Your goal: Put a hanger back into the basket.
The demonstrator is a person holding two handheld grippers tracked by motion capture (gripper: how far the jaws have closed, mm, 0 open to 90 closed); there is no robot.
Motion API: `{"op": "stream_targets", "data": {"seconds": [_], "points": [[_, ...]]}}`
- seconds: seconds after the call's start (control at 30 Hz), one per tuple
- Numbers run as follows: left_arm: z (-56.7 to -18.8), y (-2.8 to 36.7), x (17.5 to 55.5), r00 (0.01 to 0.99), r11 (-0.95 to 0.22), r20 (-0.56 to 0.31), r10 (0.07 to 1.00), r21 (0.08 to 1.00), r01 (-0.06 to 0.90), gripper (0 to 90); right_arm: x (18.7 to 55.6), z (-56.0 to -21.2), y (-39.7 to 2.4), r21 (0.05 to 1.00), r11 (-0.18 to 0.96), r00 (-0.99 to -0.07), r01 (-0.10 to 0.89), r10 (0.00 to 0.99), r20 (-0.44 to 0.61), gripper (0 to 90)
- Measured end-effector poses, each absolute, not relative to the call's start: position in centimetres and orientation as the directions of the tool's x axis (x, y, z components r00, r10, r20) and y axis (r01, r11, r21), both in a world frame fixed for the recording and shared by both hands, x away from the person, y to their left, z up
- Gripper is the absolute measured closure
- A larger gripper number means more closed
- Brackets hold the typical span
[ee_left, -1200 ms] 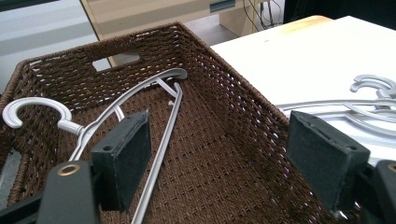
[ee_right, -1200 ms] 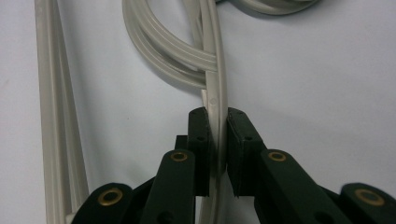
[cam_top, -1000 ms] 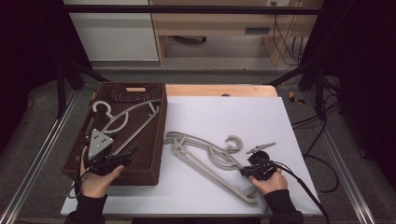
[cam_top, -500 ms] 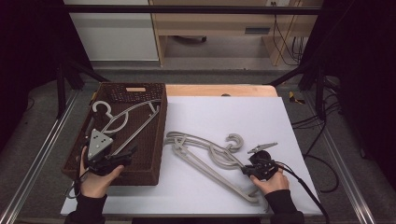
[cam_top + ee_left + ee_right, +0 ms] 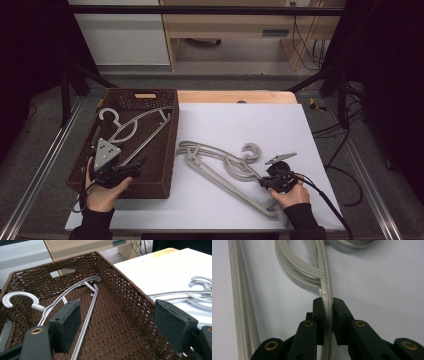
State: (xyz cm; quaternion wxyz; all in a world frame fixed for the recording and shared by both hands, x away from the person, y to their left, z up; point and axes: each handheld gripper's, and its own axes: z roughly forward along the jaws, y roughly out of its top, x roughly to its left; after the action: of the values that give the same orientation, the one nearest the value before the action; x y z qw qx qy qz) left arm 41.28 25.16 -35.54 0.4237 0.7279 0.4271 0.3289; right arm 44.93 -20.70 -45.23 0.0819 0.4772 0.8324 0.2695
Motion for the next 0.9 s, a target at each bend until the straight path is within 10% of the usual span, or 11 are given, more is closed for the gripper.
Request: {"op": "stream_targets", "data": {"seconds": [0.9], "points": [[-35.6, 25.1, 41.3, 0.419, -0.279, 0.119, 0.900, 0.896, 0.344, 22.3, 44.6, -44.2, -21.4, 0.553, 0.391, -0.535, 0.735, 0.836, 0.121, 82.5]]}}
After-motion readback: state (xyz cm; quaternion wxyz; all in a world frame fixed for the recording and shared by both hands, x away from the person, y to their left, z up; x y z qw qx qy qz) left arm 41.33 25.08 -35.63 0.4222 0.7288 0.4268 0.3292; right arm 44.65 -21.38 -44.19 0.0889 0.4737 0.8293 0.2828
